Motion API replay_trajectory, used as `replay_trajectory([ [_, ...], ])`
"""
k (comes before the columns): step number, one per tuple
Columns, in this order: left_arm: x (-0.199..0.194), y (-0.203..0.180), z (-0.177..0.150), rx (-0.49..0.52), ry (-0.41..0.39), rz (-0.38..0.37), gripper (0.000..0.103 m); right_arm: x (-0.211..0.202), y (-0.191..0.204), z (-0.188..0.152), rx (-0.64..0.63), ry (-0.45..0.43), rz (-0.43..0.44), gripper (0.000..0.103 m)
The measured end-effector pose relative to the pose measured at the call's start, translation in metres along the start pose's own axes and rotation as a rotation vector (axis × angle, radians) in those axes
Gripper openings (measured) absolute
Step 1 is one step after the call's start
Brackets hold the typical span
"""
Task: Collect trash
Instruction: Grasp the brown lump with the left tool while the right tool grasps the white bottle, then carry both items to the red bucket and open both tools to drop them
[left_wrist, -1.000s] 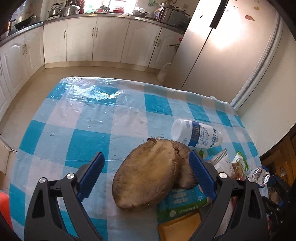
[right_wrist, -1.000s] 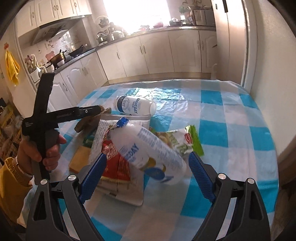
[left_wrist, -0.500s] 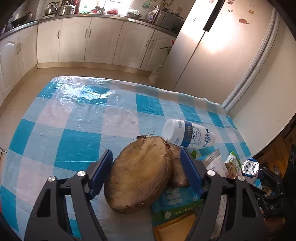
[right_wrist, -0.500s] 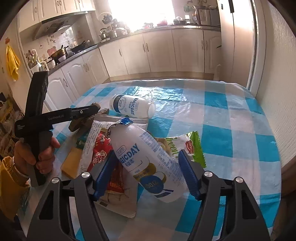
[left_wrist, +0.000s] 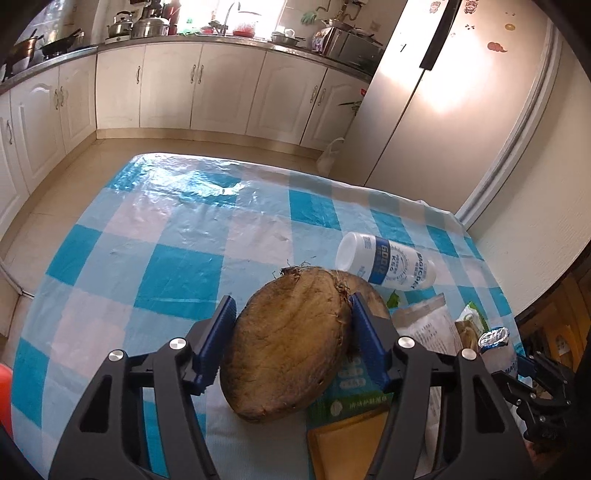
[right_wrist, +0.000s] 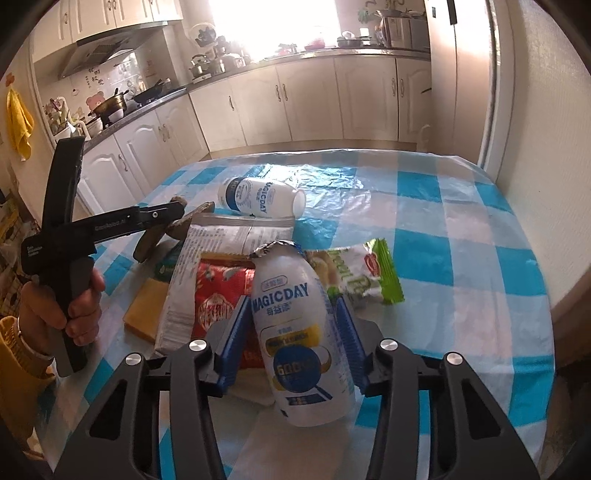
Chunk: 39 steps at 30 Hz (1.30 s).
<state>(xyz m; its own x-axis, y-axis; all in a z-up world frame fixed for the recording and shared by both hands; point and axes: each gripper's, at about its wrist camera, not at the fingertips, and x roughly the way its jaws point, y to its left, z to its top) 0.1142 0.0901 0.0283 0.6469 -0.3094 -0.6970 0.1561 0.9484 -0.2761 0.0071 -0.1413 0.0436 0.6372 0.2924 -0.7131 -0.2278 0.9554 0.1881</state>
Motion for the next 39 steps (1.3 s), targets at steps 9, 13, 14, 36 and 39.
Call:
replay_trajectory([
  [9, -0.034, -0.003, -0.025, 0.004, -0.021, 0.003, 0.063, -0.026, 0.004, -0.021, 0.078, -0.015, 0.029, 0.047],
  [13, -0.051, -0.002, -0.037, -0.006, -0.026, -0.019, 0.063, -0.038, 0.006, -0.028, 0.112, -0.023, 0.033, 0.046],
  [14, -0.056, -0.002, -0.041, -0.010, -0.025, -0.027, 0.063, -0.042, 0.007, -0.031, 0.124, -0.025, 0.042, 0.046],
  [36, -0.145, 0.029, -0.112, -0.061, -0.040, -0.060, 0.062, -0.054, 0.096, -0.058, 0.106, 0.050, 0.193, 0.046],
  [39, -0.153, 0.037, -0.119, -0.083, -0.044, -0.069, 0.062, -0.056, 0.108, -0.058, 0.088, 0.055, 0.197, 0.046],
])
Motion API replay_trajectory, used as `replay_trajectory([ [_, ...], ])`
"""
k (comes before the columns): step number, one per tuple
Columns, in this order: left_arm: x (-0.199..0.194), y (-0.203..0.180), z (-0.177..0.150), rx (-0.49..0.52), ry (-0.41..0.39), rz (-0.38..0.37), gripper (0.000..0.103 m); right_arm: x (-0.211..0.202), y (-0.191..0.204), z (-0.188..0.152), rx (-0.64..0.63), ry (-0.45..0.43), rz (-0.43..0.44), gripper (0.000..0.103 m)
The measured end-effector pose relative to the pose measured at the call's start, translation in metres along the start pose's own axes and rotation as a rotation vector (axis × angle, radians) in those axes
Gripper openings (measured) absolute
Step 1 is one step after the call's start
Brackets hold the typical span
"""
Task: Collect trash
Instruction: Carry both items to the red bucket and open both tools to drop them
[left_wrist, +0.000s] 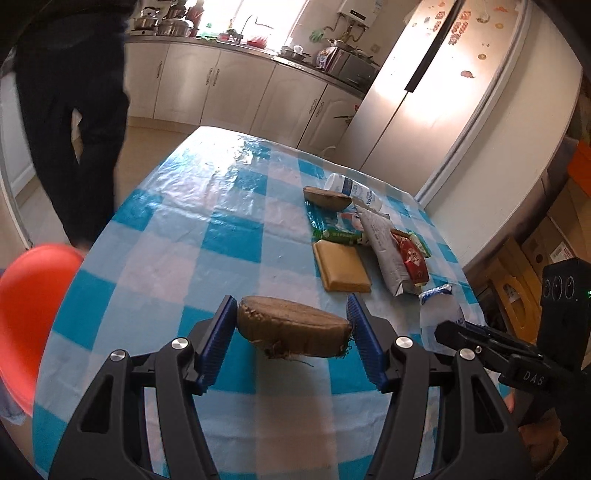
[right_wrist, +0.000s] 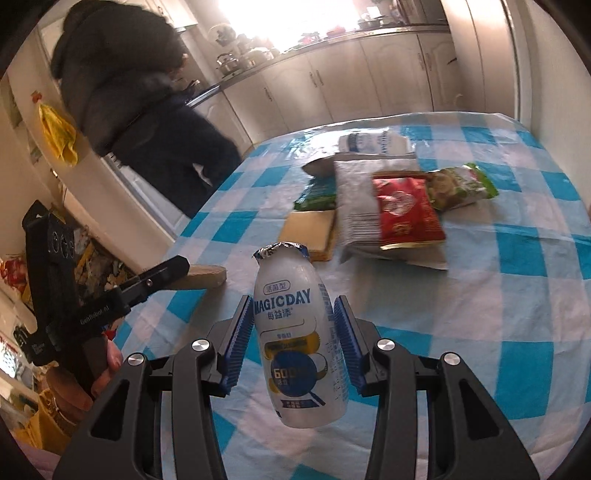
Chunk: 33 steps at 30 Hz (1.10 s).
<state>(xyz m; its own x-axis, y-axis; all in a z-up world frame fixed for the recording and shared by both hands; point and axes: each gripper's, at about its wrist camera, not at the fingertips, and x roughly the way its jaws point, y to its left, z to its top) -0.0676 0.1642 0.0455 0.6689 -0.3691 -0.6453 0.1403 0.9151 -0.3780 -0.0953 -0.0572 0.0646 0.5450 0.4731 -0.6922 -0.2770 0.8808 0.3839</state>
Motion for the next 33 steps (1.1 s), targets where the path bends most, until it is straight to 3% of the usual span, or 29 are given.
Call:
replay_trajectory([
  [16, -0.052, 0.049, -0.013, -0.090, -0.047, 0.031, 0.062, 0.035, 0.054, 0.006, -0.057, 0.087, 0.110, 0.046],
  [27, -0.106, 0.111, -0.003, -0.179, -0.149, 0.166, 0.062, 0.084, 0.111, 0.031, -0.056, 0.185, 0.297, 0.046],
  [33, -0.116, 0.156, -0.001, -0.256, -0.153, 0.251, 0.062, 0.121, 0.155, 0.049, -0.087, 0.234, 0.375, 0.046],
])
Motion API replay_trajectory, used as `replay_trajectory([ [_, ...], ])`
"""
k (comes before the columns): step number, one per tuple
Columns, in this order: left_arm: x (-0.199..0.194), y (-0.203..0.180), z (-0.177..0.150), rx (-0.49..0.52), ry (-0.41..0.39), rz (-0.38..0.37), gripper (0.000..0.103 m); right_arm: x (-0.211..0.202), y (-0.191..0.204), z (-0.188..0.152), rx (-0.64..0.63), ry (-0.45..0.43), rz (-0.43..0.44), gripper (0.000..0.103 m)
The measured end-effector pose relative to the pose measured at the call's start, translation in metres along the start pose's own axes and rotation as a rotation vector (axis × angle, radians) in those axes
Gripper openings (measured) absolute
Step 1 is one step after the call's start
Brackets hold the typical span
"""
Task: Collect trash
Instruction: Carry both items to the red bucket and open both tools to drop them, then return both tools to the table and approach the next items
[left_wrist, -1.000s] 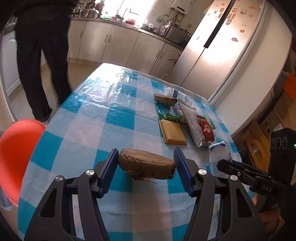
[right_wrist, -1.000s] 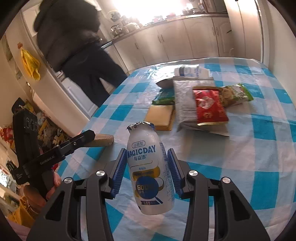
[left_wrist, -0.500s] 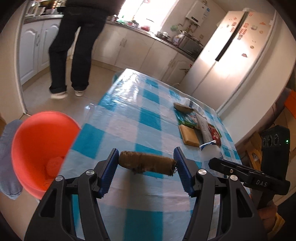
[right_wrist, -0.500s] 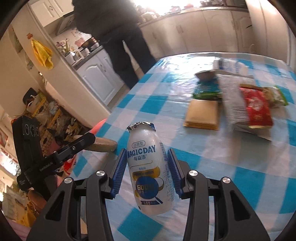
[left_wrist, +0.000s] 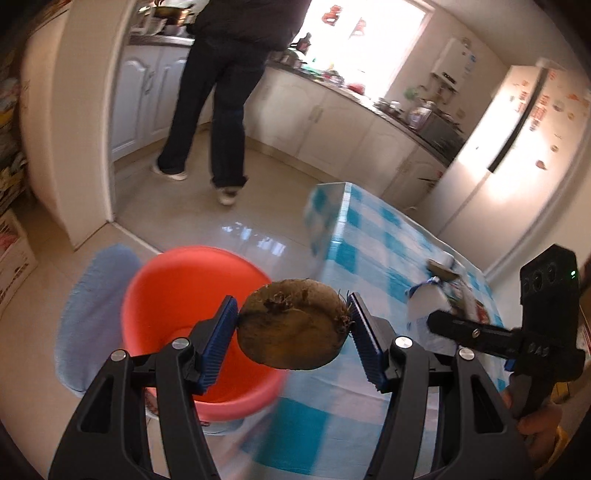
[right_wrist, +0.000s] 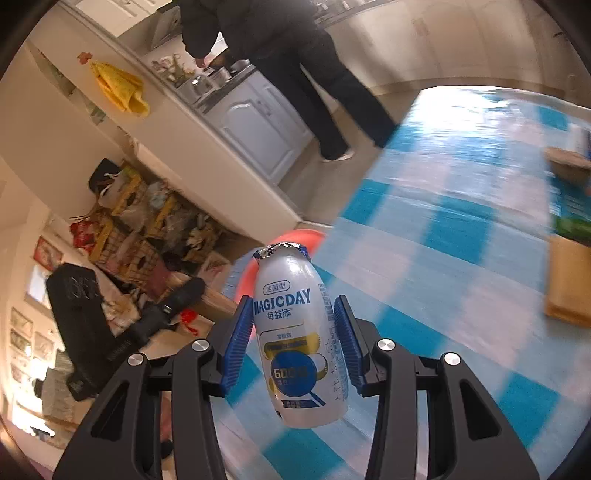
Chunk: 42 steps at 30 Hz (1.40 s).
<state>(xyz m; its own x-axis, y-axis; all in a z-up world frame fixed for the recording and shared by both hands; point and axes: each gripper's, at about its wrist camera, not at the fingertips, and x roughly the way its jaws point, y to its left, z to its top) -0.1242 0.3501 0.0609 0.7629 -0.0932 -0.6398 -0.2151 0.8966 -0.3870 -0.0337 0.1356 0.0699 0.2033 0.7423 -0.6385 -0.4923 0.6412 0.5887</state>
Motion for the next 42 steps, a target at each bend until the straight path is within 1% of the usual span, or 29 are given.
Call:
replay_trajectory([
  [4, 0.014, 0.023, 0.002, -0.037, 0.034, 0.045, 0.062, 0.033, 0.016, 0.014, -0.017, 0.041, 0.036, 0.047],
  [9, 0.035, 0.039, 0.002, -0.063, 0.079, 0.096, 0.062, 0.071, 0.029, 0.027, -0.042, 0.078, 0.026, 0.047],
  [12, 0.046, 0.049, -0.001, -0.082, 0.100, 0.109, 0.062, 0.086, 0.032, 0.032, -0.057, 0.085, 0.005, 0.048],
  [15, 0.056, 0.054, -0.004, -0.087, 0.118, 0.127, 0.062, 0.095, 0.032, 0.034, -0.047, 0.090, 0.018, 0.048],
  [17, 0.062, 0.058, -0.004, -0.102, 0.134, 0.134, 0.062, 0.097, 0.030, 0.034, -0.043, 0.084, 0.005, 0.057],
  [18, 0.063, 0.060, -0.004, -0.106, 0.136, 0.135, 0.062, 0.095, 0.029, 0.034, -0.043, 0.078, -0.002, 0.059],
  [19, 0.063, 0.060, -0.003, -0.106, 0.131, 0.136, 0.065, 0.094, 0.028, 0.033, -0.042, 0.073, -0.003, 0.063],
  [20, 0.062, 0.061, -0.002, -0.105, 0.124, 0.141, 0.072, 0.091, 0.026, 0.031, -0.040, 0.068, -0.001, 0.067],
  [21, 0.061, 0.062, 0.000, -0.108, 0.114, 0.144, 0.081, 0.086, 0.024, 0.030, -0.039, 0.062, -0.008, 0.068],
  [23, 0.057, 0.062, 0.003, -0.119, 0.097, 0.146, 0.082, 0.077, 0.021, 0.028, -0.036, 0.042, -0.032, 0.077],
  [26, 0.049, 0.060, 0.005, -0.124, 0.079, 0.151, 0.084, 0.055, 0.018, 0.022, -0.044, 0.008, -0.076, 0.083],
  [29, 0.041, 0.050, 0.005, -0.095, 0.065, 0.164, 0.084, 0.029, 0.014, 0.012, -0.060, -0.038, -0.128, 0.088],
  [32, 0.031, 0.038, 0.004, -0.055, 0.042, 0.177, 0.084, 0.003, 0.008, -0.001, -0.067, -0.085, -0.198, 0.088],
  [34, 0.024, 0.027, 0.003, -0.028, 0.028, 0.171, 0.085, -0.010, 0.005, -0.009, -0.071, -0.108, -0.233, 0.088],
  [37, 0.014, 0.006, 0.000, 0.032, 0.014, 0.172, 0.090, -0.032, -0.002, -0.026, -0.070, -0.142, -0.297, 0.088],
  [42, 0.004, -0.033, -0.010, 0.160, 0.007, 0.164, 0.092, -0.061, -0.014, -0.051, -0.026, -0.200, -0.347, 0.089],
])
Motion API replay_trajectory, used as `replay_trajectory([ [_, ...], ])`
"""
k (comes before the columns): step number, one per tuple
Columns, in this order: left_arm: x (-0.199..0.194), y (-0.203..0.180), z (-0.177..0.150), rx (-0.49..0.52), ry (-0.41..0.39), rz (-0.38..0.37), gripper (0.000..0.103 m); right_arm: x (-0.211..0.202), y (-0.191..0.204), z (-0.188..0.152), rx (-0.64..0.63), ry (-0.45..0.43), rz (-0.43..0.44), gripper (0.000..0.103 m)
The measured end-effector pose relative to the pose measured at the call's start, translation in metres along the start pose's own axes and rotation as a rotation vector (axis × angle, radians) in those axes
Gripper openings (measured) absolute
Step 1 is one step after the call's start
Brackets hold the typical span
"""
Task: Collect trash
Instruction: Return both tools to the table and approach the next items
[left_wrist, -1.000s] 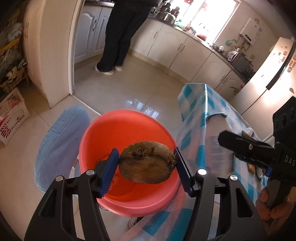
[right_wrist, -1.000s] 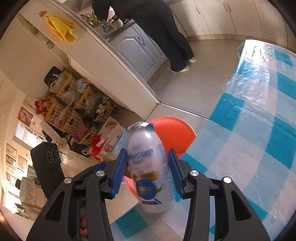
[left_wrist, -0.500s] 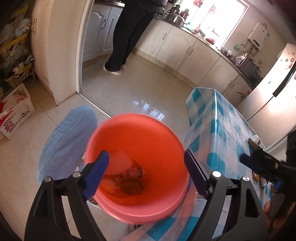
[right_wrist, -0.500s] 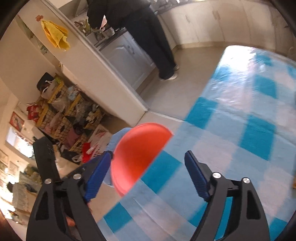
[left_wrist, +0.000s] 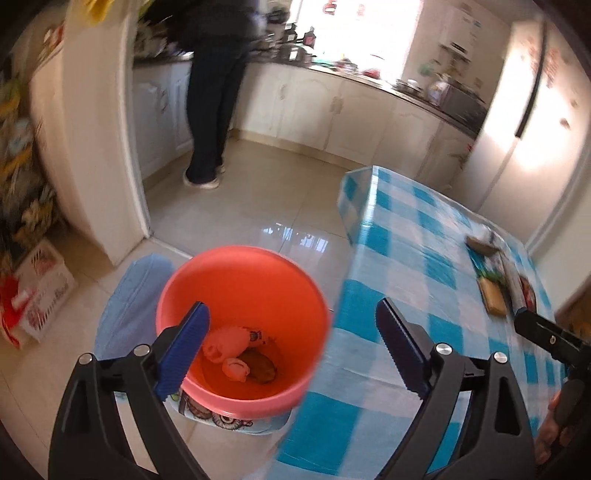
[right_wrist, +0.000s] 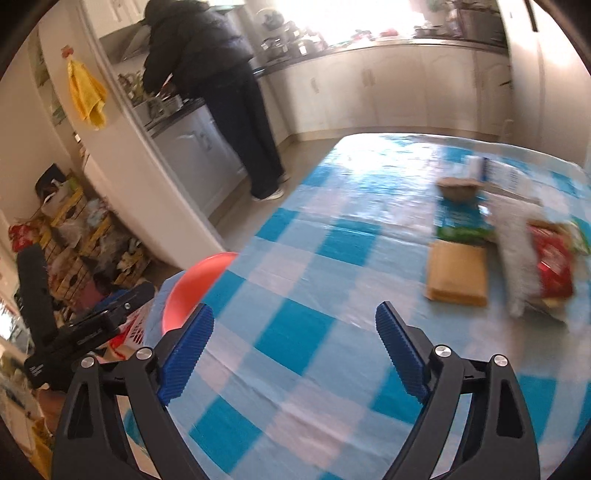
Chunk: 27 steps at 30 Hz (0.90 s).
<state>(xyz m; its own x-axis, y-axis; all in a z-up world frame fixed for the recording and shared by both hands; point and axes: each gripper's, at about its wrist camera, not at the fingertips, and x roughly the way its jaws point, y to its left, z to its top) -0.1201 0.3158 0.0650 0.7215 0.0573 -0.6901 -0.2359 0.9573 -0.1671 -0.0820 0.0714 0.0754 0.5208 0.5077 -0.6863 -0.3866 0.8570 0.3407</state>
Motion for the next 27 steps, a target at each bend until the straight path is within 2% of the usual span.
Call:
replay_trajectory([
  [5, -0.007, -0.044, -0.006, 0.093, 0.016, -0.054, 0.093, -0.024, -0.025, -0.019, 0.027, -0.032, -0.077, 0.089],
  [12, -0.009, -0.101, -0.013, 0.183, 0.055, -0.137, 0.093, -0.060, -0.075, -0.046, 0.133, -0.078, -0.153, 0.089],
  [18, -0.005, -0.148, -0.020, 0.254, 0.100, -0.184, 0.093, -0.084, -0.118, -0.056, 0.230, -0.131, -0.187, 0.089],
  [22, 0.003, -0.178, -0.012, 0.287, 0.124, -0.207, 0.093, -0.092, -0.142, -0.063, 0.280, -0.152, -0.200, 0.089],
  [27, 0.016, -0.220, 0.014, 0.330, 0.103, -0.206, 0.093, -0.099, -0.168, -0.069, 0.332, -0.163, -0.203, 0.089],
])
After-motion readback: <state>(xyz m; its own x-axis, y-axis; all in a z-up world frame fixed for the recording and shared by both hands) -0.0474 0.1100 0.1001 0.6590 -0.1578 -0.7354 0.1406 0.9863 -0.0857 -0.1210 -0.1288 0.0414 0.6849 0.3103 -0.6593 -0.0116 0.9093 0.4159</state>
